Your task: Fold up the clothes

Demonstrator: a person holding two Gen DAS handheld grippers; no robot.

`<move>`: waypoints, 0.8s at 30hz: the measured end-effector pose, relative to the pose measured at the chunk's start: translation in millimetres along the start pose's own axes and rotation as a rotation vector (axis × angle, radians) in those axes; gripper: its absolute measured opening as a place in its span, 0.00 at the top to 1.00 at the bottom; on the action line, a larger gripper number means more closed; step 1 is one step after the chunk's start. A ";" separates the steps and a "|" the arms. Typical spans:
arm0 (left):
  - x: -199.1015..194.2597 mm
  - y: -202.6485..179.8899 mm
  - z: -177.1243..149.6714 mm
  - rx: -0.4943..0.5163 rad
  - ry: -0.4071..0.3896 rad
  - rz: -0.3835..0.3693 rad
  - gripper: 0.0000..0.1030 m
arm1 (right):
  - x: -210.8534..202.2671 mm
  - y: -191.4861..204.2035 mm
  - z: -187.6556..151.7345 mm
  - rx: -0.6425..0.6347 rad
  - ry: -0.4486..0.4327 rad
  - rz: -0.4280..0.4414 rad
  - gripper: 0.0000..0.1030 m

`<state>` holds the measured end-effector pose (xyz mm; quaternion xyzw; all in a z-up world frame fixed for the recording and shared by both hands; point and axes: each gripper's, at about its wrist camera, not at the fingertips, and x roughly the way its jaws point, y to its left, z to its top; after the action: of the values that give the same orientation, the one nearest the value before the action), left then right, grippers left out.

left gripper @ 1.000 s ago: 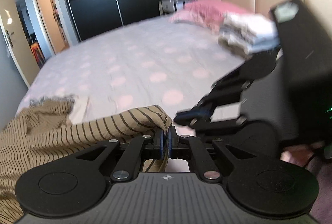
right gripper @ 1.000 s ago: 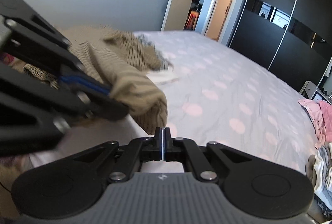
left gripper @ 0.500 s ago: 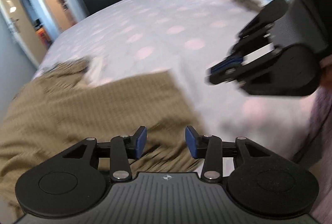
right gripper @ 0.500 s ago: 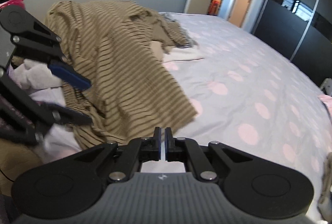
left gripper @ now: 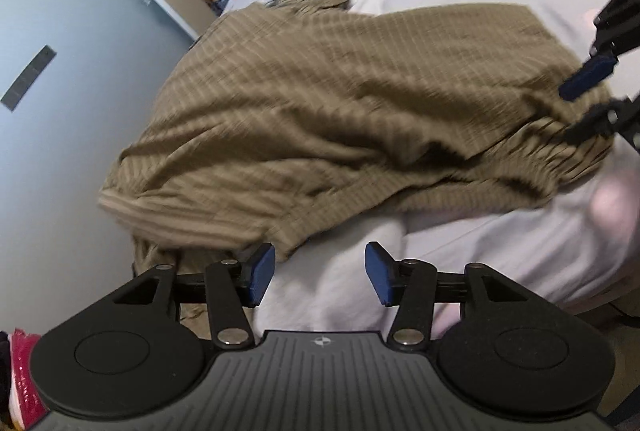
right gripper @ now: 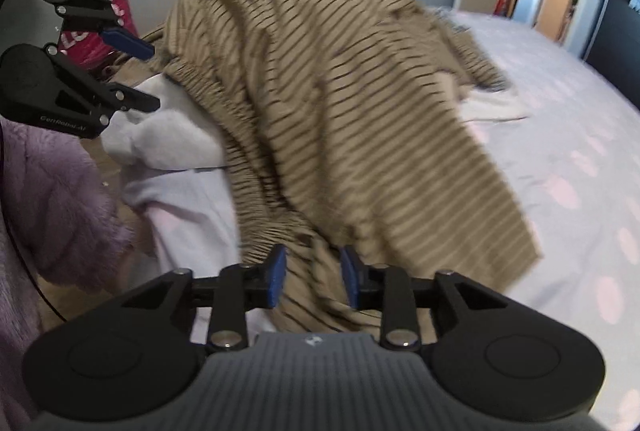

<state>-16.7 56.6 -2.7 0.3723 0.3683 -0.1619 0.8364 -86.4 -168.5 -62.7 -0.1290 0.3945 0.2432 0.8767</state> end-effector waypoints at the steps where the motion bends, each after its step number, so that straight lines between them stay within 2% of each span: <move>1: 1.9 2.0 -3.5 0.011 -0.004 0.007 0.52 | 6.4 4.8 2.5 0.000 0.009 0.017 0.61; 5: 9.5 2.3 -10.4 0.097 -0.029 0.038 0.46 | 28.7 23.3 5.8 -0.033 0.033 0.048 0.53; 9: 16.6 -15.4 -17.4 0.295 -0.078 0.099 0.45 | 44.5 33.6 4.4 -0.062 0.051 0.024 0.52; 13: 32.0 -29.1 -24.6 0.460 -0.083 0.101 0.45 | 58.2 35.1 0.6 -0.070 0.078 0.003 0.52; 21: 63.8 -27.2 -27.6 0.554 -0.049 0.090 0.45 | 81.3 34.3 -9.9 -0.071 0.144 -0.010 0.53; 23: 69.3 -26.5 -29.6 0.568 -0.036 0.092 0.45 | 79.9 34.7 -9.0 -0.086 0.153 -0.038 0.72; 24: 71.5 -25.8 -30.5 0.571 -0.031 0.093 0.45 | 78.7 34.9 -8.3 -0.096 0.158 -0.054 0.76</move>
<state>2.5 62.1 -82.1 0.6068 0.2777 -0.2261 0.7096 -65.2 -116.8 -128.8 -0.2001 0.4465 0.2270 0.8420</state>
